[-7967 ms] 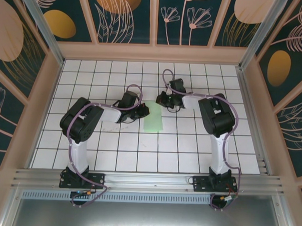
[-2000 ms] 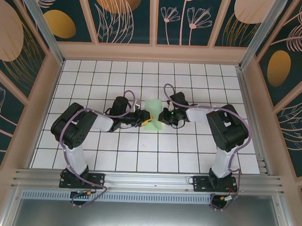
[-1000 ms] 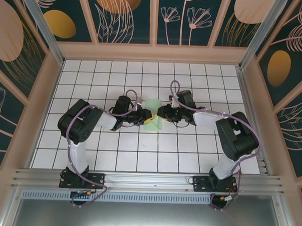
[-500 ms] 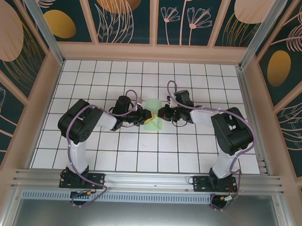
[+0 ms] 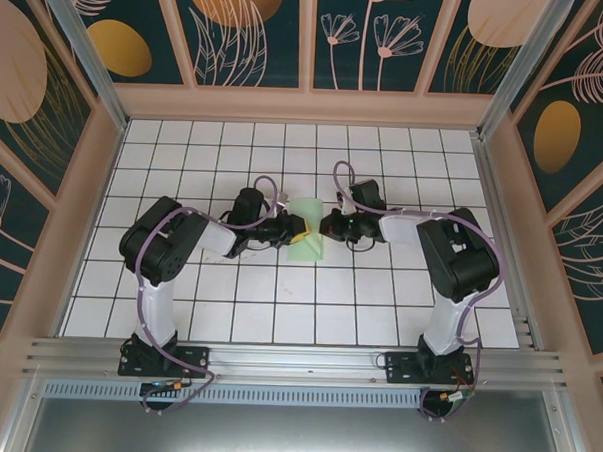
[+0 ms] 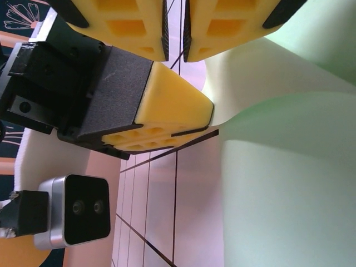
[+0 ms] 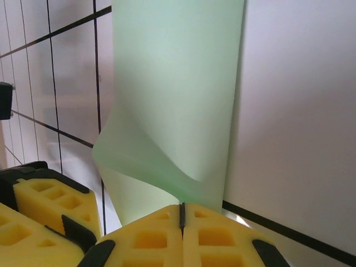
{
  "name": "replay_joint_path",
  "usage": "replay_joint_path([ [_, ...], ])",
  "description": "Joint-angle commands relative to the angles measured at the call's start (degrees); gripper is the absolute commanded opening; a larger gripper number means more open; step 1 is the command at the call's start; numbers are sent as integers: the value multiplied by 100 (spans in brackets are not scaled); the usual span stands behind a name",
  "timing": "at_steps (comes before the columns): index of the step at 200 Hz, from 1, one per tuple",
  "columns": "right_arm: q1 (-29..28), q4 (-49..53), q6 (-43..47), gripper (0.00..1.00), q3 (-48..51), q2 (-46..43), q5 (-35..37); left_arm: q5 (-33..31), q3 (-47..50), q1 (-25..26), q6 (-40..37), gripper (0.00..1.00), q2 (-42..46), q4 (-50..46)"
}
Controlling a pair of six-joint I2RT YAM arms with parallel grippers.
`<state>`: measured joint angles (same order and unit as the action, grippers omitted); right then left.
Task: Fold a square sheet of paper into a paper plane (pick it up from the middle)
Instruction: Fold the triangle a second time at the center of the table.
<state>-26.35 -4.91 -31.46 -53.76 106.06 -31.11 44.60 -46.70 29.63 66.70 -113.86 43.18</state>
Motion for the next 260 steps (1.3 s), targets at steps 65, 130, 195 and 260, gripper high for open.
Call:
replay_joint_path([
  [65, 70, 181, 342, 5, -287, 256, 62, 110, -313, 78, -280, 17, -230, -321],
  [130, 77, 213, 430, 5, -381, 344, 52, 15, -402, 87, -412, 16, -342, -573],
  [195, 75, 260, 483, 5, -449, 410, 35, -25, -399, 83, -429, 15, -416, -609],
  [260, 77, 283, 524, 5, -504, 485, 27, -55, -402, 87, -446, 15, -470, -652],
])
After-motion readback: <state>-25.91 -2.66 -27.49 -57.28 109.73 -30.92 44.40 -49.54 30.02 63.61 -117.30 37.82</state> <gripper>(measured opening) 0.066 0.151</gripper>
